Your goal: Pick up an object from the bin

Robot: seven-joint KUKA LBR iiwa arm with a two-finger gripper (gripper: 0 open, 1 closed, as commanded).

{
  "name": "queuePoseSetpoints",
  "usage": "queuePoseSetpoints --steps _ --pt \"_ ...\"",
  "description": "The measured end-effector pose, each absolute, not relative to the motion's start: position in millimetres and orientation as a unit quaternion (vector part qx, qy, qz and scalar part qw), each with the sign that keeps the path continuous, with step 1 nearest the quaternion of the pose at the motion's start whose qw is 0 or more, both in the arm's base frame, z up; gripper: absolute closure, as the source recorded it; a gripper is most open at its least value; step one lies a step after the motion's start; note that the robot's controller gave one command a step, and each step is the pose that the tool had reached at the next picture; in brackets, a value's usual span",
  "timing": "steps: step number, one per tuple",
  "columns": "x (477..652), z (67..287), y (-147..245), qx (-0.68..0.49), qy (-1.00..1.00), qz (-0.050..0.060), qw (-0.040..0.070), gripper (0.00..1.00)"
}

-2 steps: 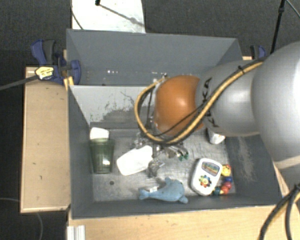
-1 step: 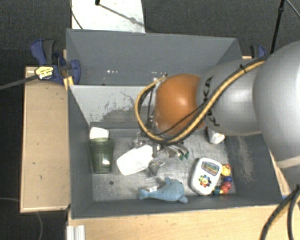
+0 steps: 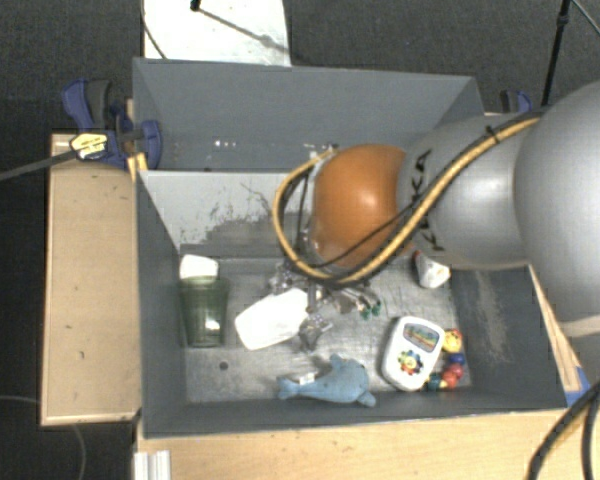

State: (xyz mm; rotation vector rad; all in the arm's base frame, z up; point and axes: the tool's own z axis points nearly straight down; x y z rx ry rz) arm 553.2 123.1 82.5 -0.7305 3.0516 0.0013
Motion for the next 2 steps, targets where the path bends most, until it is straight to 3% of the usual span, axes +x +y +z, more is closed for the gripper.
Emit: queuePoseSetpoints --steps 2 --pt "553.6 96.7 123.3 -0.232 0.973 0.0 0.002 1.0"
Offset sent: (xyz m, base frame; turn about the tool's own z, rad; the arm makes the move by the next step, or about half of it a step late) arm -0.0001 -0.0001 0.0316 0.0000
